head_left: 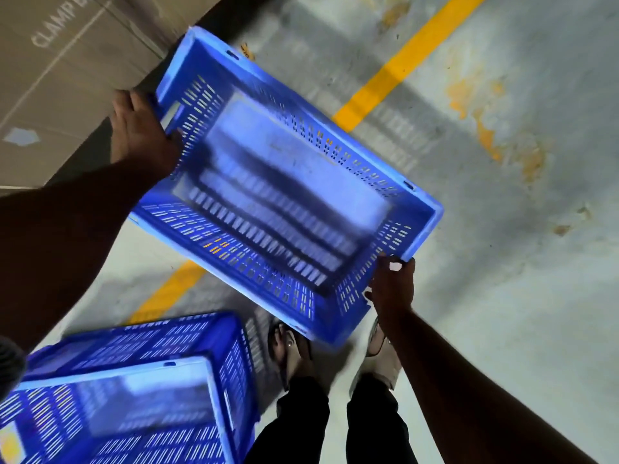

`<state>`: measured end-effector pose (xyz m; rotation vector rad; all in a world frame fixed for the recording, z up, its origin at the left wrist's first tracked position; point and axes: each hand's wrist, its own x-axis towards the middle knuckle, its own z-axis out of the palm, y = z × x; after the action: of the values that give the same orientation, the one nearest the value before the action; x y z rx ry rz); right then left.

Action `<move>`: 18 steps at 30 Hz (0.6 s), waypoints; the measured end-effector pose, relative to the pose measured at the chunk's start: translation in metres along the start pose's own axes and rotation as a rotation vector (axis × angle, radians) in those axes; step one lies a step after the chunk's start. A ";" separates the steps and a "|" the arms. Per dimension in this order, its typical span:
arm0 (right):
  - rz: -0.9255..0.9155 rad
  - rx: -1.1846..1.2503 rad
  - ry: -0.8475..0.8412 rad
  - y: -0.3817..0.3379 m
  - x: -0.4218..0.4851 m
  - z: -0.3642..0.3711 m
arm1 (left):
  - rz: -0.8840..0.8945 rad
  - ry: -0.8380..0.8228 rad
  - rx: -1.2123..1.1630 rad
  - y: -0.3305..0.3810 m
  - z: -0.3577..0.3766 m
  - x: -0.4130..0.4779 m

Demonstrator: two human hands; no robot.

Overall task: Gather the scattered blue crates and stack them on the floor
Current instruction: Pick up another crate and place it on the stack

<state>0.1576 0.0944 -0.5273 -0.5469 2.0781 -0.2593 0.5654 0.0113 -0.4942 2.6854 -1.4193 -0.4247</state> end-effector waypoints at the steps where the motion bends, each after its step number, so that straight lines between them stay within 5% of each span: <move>1: -0.003 0.018 -0.013 0.003 0.001 0.001 | -0.023 -0.019 -0.009 -0.001 -0.001 0.005; 6: 0.004 0.010 -0.026 0.014 0.006 0.003 | -0.126 -0.175 0.107 -0.010 -0.004 0.014; 18: -0.228 -0.216 -0.063 -0.022 0.110 -0.076 | -0.349 -0.534 -0.233 -0.035 0.025 -0.068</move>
<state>0.0493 0.0207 -0.5602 -0.9135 1.9952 -0.1473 0.5499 0.0884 -0.5111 2.7300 -0.8864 -1.3235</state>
